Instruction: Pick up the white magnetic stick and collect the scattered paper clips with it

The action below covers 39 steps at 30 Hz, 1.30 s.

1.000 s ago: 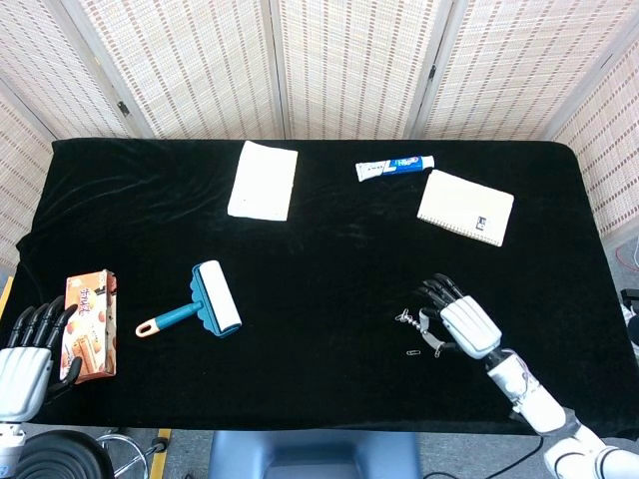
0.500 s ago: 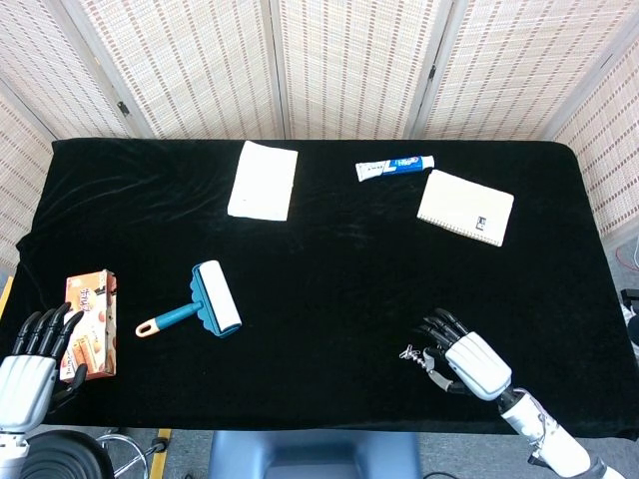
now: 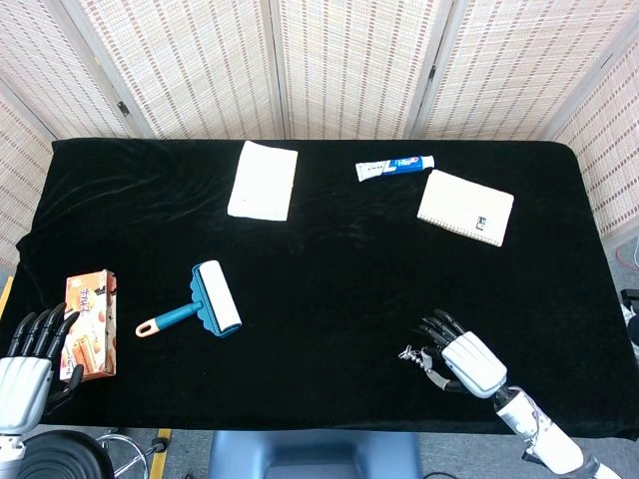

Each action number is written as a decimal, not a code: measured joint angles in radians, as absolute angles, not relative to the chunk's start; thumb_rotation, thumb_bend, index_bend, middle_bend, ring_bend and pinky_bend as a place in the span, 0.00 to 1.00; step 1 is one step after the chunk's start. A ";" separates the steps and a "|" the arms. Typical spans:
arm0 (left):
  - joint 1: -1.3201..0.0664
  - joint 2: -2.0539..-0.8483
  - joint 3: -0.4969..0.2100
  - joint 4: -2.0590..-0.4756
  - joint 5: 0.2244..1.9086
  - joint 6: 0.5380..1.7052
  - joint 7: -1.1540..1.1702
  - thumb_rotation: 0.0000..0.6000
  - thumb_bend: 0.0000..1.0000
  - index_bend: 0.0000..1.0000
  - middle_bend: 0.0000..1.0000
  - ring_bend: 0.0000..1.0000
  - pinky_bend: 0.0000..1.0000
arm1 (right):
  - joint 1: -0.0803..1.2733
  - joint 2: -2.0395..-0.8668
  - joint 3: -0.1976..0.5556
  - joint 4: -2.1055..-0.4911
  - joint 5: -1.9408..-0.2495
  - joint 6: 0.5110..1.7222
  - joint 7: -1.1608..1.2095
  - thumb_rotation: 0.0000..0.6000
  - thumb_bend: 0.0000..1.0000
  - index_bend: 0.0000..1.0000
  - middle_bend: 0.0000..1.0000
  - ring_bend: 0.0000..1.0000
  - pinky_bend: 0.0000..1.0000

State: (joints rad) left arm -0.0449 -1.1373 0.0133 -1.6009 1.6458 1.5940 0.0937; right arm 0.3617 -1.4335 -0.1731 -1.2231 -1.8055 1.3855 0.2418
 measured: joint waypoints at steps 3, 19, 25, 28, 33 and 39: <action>-0.046 -1.136 0.012 -1.601 1.644 1.591 0.092 1.00 0.49 0.00 0.00 0.02 0.00 | 0.364 -1.440 -0.169 -1.215 -1.803 1.379 0.252 1.00 0.45 0.81 0.21 0.09 0.00; -0.043 -1.131 0.009 -1.599 1.642 1.594 0.080 1.00 0.49 0.00 0.00 0.02 0.00 | 0.365 -1.444 -0.156 -1.207 -1.806 1.387 0.261 1.00 0.45 0.81 0.21 0.09 0.00; -0.044 -1.132 0.008 -1.599 1.640 1.592 0.082 1.00 0.49 0.00 0.00 0.02 0.00 | 0.364 -1.424 -0.137 -1.225 -1.805 1.422 0.271 1.00 0.45 0.81 0.21 0.09 0.00; -0.044 -1.133 0.008 -1.598 1.640 1.590 0.086 1.00 0.49 0.00 0.00 0.02 0.00 | 0.359 -1.413 -0.125 -1.228 -1.799 1.443 0.276 1.00 0.45 0.81 0.21 0.09 0.00; -0.045 -1.137 0.006 -1.599 1.638 1.587 0.098 1.00 0.49 0.00 0.00 0.02 0.00 | 0.337 -1.394 -0.110 -1.208 -1.775 1.474 0.283 1.00 0.45 0.81 0.21 0.09 0.00; -0.048 -1.146 0.008 -1.600 1.641 1.579 0.121 1.00 0.49 0.00 0.00 0.02 0.00 | 0.285 -1.376 -0.098 -1.154 -1.747 1.535 0.271 1.00 0.45 0.81 0.21 0.09 0.00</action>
